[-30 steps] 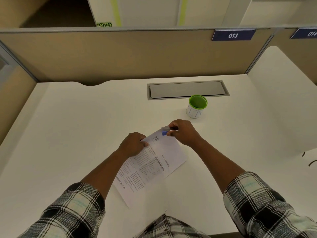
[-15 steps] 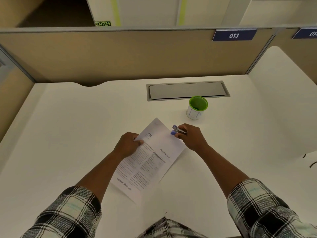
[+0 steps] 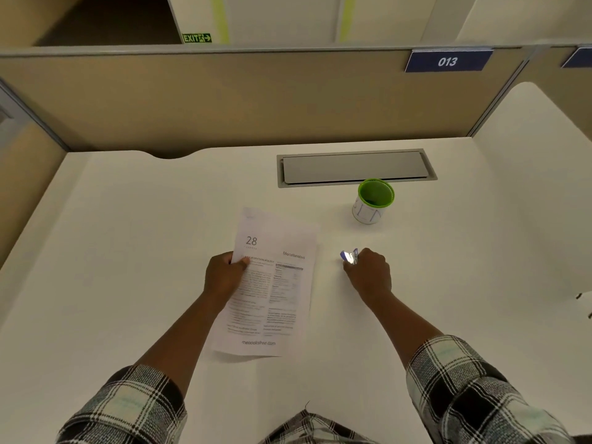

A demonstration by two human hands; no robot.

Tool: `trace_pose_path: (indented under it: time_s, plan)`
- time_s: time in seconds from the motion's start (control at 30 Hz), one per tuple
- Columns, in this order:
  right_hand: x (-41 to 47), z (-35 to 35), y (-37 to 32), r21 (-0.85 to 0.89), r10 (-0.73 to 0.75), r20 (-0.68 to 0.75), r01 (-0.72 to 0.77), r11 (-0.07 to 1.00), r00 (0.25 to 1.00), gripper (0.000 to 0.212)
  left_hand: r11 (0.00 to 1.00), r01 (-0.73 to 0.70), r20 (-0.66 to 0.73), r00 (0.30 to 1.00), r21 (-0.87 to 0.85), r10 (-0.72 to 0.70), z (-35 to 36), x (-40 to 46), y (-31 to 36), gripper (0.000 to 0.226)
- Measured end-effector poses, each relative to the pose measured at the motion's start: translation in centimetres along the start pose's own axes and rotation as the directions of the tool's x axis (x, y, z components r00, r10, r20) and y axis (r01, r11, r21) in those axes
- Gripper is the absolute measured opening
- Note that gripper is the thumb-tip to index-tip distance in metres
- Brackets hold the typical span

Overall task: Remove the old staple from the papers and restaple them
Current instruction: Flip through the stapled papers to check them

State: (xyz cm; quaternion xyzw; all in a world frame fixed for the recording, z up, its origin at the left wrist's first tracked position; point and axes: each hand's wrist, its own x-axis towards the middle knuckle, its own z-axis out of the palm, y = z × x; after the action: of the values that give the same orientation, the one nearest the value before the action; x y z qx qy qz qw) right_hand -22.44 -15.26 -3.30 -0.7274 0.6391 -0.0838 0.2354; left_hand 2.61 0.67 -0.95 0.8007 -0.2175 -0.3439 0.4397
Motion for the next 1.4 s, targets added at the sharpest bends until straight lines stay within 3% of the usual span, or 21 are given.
trace_pose_path:
  time_s: [0.3,0.43,0.47,0.53,0.57,0.63,0.73,0.83,0.93,1.03,1.2,1.4]
  plan:
    - [-0.1,1.0,0.2,-0.025,0.019,0.024,-0.018,1.000,1.000,0.044,0.979,0.061,-0.010,0.998,-0.196,-0.064,0.7,-1.4,0.5,0.017]
    - [-0.8,0.5,-0.6,-0.259,-0.053,-0.116,0.021,0.966,0.992,0.049,0.971,0.063,0.015,0.998,-0.229,-0.061,0.6,-1.8,0.9,0.018]
    - [-1.0,0.2,-1.0,-0.234,-0.096,-0.141,0.061,0.970,0.985,0.047,0.969,0.062,0.029,0.998,-0.241,-0.056,0.6,-1.9,1.0,0.018]
    - [-1.3,-0.2,-1.8,0.055,-0.172,-0.070,0.176,0.983,0.983,0.040,0.963,0.060,0.057,0.997,-0.264,-0.047,0.7,-2.2,1.3,0.019]
    - [-1.4,-0.5,-2.3,0.245,-0.198,0.030,0.185,0.952,0.980,0.038,0.959,0.061,0.070,0.997,-0.278,-0.044,0.8,-2.3,1.3,0.019]
    - [-1.9,-1.1,-3.3,0.537,-0.213,0.243,0.051,0.842,0.946,0.038,0.946,0.064,0.092,0.995,-0.317,-0.037,1.1,-2.6,1.4,0.019]
    - [-2.5,-1.6,-3.6,0.712,-0.210,0.426,-0.183,0.678,0.880,0.038,0.921,0.084,0.132,0.991,-0.380,-0.036,1.6,-2.9,1.4,0.014]
    - [-2.6,-1.9,-2.6,0.754,-0.235,0.479,-0.260,0.603,0.846,0.036,0.903,0.111,0.169,0.985,-0.414,-0.043,1.8,-3.4,1.4,0.011]
    - [-2.6,-2.2,-1.8,0.774,-0.239,0.442,-0.233,0.589,0.864,0.026,0.894,0.128,0.194,0.980,-0.429,-0.047,1.8,-4.0,1.1,0.015]
    - [-3.0,-2.5,-1.7,0.718,-0.181,0.332,-0.123,0.685,0.926,0.017,0.887,0.162,0.166,0.981,-0.433,-0.099,1.7,-4.4,0.5,0.013]
    - [-3.2,-3.0,-1.7,0.582,-0.104,0.186,-0.024,0.813,0.977,0.026,0.894,0.199,0.131,0.979,-0.403,-0.159,1.5,-4.6,-0.6,0.008]
    - [-4.2,-2.9,-2.3,0.471,-0.133,0.009,0.113,0.875,0.991,0.020,0.895,0.172,0.131,0.983,-0.411,-0.128,1.3,-4.6,-0.5,0.011]
